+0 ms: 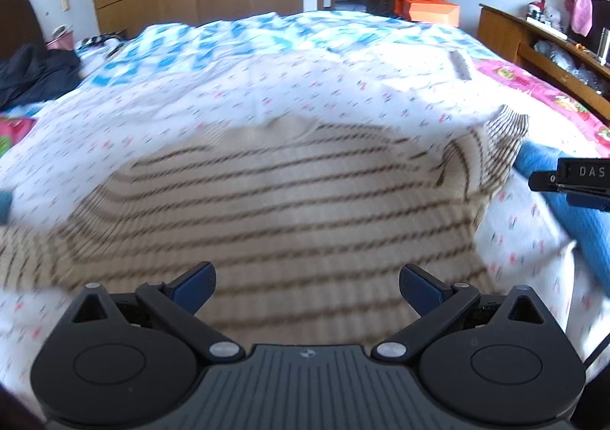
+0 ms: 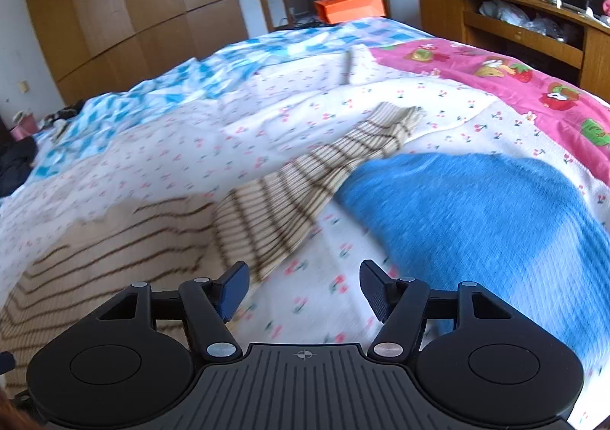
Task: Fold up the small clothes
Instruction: 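Reach the right tool to a sweater sleeve cuff and grasp it, then carry the sleeve across the sweater body with the right tool and release, then move the left tool to the other sleeve cuff near the teal cushion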
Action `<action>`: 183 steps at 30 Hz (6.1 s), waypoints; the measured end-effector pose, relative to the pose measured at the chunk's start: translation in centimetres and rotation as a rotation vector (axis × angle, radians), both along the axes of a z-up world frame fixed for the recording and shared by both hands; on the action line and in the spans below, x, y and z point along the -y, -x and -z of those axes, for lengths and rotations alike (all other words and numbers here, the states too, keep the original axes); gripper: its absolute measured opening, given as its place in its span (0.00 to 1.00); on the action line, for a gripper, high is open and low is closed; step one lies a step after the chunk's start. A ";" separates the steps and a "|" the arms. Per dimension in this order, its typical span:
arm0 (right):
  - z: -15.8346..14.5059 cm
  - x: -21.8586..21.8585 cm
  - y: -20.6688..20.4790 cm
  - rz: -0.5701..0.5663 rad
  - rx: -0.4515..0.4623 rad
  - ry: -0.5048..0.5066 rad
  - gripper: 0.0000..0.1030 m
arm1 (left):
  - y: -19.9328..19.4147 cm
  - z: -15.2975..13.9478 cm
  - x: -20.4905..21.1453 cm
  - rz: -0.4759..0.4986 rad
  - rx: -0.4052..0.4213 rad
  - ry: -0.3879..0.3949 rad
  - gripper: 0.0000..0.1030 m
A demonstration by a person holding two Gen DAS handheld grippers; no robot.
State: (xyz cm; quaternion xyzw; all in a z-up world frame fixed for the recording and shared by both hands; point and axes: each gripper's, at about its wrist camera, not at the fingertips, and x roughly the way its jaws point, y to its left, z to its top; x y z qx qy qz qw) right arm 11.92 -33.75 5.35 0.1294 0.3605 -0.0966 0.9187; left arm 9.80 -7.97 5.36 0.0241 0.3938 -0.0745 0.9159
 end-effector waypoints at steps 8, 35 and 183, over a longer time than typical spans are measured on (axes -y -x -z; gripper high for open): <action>0.7 -3.3 -0.2 -0.152 -0.012 -0.004 0.59 | -3.1 0.0 1.1 -0.048 0.001 0.001 1.00; 0.0 -6.5 0.2 -0.289 0.041 0.091 0.57 | -3.1 -0.3 3.2 -0.054 0.008 -0.124 1.00; 2.9 -9.5 -3.1 -0.341 -0.115 -0.148 0.24 | -3.8 6.3 -13.5 -0.372 0.030 -0.127 1.00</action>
